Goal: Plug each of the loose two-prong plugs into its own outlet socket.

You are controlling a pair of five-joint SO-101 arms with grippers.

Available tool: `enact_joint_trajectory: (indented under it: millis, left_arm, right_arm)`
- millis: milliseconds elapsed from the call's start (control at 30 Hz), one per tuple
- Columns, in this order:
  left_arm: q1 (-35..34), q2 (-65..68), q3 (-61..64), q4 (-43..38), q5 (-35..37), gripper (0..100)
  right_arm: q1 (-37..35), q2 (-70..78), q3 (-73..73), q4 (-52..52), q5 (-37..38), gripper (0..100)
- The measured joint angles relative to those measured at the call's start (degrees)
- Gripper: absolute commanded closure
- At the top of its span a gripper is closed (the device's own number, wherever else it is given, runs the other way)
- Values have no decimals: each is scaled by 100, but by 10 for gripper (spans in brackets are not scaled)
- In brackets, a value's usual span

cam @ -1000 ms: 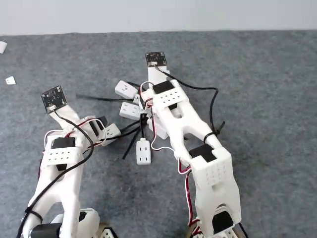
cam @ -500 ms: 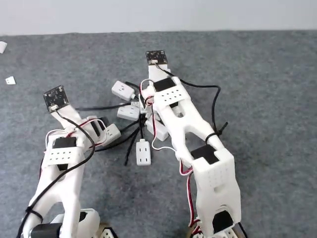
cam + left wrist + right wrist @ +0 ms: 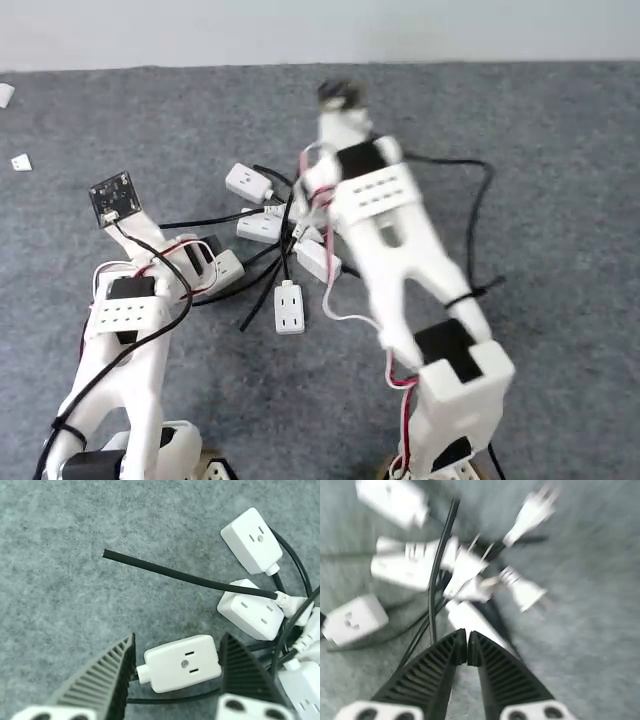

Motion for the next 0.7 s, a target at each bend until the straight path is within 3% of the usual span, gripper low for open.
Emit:
enact_joint_trajectory:
  millis: [300,700]
  left_arm:
    - [-9,0,0,0,0,750]
    - [-9,0,0,0,0,750]
  right_arm:
    - [-123,976,158,-1653,0,861]
    - [-176,1319,149,-2101,-79,805]
